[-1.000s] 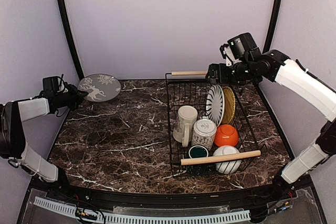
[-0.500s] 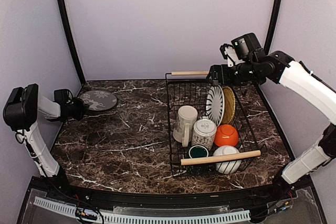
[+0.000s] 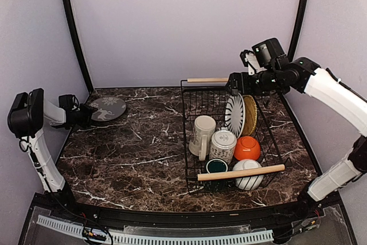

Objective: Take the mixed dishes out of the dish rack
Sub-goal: Place the plate at the corner of the board, then grab the plate from the dish rack.

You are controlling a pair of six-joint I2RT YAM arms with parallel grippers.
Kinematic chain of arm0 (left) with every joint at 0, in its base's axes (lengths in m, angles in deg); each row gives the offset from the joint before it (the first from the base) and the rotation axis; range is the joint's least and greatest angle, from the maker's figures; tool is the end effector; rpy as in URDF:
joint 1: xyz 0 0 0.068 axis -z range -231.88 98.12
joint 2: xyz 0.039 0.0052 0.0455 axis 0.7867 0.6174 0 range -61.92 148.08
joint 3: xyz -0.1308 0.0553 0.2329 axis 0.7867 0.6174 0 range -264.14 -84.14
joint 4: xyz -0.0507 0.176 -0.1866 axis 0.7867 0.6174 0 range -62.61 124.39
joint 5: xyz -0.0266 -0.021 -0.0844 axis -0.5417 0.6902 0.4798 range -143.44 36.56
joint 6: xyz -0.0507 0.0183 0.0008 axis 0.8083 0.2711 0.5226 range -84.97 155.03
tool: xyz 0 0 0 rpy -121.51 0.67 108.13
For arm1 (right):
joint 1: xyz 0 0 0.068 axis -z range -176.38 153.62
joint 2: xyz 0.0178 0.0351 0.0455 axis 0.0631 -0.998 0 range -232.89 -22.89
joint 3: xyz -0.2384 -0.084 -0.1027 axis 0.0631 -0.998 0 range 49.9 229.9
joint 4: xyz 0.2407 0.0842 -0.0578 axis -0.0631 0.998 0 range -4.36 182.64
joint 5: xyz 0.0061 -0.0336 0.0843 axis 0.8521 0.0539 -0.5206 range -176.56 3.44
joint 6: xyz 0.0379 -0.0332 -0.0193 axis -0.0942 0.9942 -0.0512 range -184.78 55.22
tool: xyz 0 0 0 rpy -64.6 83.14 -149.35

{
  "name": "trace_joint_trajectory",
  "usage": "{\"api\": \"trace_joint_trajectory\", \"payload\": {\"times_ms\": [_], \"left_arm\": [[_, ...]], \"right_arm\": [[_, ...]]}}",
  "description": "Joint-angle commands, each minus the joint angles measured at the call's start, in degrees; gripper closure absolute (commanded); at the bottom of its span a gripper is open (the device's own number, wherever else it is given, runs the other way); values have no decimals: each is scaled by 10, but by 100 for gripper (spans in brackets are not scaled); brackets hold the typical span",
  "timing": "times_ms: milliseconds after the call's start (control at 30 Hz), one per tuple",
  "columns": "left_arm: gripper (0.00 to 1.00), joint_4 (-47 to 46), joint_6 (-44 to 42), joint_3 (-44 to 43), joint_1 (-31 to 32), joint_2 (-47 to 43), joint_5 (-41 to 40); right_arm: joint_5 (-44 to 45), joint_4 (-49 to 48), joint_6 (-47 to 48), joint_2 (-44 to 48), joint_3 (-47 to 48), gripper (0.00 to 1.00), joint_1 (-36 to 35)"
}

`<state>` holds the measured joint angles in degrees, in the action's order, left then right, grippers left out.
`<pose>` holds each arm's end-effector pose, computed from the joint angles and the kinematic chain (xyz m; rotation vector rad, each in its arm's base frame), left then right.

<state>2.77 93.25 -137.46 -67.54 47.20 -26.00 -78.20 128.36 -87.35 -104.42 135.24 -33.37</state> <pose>0.3744 0.0880 0.1394 -1.0663 1.9154 -0.9383 0.2479 0.1803 0.3821 -0.2062 2.2622 0.3947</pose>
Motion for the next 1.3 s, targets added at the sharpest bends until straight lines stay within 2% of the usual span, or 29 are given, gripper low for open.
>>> {"api": "trace_joint_trajectory", "payload": {"times_ms": [0, 67, 100, 167, 300, 367, 500, 600, 733, 933, 1267], "left_arm": [[36, 121, -81, -37, -5, -33, -14], [21, 176, -109, -48, -5, -56, -35], [10, 196, -117, -53, -6, -63, -45], [2, 257, -133, -60, -6, -81, -77], [1, 346, -169, -58, -6, -122, -149], [1, 349, -178, -50, -5, -150, -157], [1, 305, -201, -32, -2, -210, -115], [1, 270, -224, -28, 17, -249, -79], [1, 235, -270, -46, 77, -286, -39], [1, 211, -348, -65, 177, -345, 13], [1, 184, -423, -65, 274, -394, 67]], "right_arm": [[-2, 0, -8, -5, 14, 5, 3], [-5, 4, -1, -7, 16, 4, 3], [-9, 6, 3, -9, 16, 4, 3], [-14, 9, 13, -11, 14, 4, 3], [-20, 9, 20, -10, 11, 4, 3], [-22, 11, 23, -9, 9, 4, 3], [-9, 45, 9, -27, 23, 5, 3], [5, 73, -9, -45, 34, 11, 3], [52, 120, -51, -72, 45, 14, 3], [70, 134, -75, -116, 49, 20, 17], [82, 108, -86, -209, 81, 35, 28]]}}
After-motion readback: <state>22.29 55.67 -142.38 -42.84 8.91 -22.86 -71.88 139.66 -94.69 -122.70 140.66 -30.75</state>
